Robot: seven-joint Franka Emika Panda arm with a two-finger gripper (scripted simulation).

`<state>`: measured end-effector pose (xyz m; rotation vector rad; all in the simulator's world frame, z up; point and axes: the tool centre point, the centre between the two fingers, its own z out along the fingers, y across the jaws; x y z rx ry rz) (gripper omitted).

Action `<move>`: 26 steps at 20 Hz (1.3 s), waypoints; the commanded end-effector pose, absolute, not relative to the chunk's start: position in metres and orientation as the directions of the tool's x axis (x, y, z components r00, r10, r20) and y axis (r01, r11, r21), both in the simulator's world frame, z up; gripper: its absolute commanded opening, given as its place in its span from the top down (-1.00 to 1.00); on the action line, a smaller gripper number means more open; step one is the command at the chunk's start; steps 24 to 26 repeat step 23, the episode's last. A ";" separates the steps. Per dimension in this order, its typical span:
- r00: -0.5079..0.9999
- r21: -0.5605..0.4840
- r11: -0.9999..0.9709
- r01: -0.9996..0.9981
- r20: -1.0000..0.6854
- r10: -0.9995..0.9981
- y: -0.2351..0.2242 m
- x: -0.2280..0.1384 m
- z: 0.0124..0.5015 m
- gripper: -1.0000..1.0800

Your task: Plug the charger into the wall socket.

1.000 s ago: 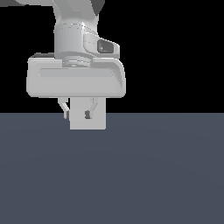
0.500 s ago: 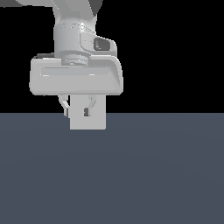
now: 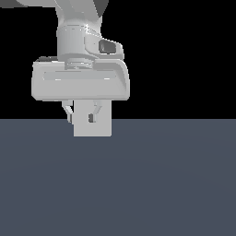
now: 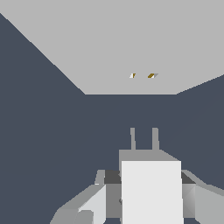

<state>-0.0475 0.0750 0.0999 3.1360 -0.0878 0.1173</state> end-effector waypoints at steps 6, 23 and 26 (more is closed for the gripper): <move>0.996 0.000 -0.998 -0.056 0.075 -0.056 0.074 -0.036 0.100 1.00; 0.996 0.000 -0.998 -0.056 0.075 -0.056 0.072 0.002 0.100 1.00; 0.996 0.000 -0.998 -0.056 0.075 -0.056 0.072 0.002 0.100 1.00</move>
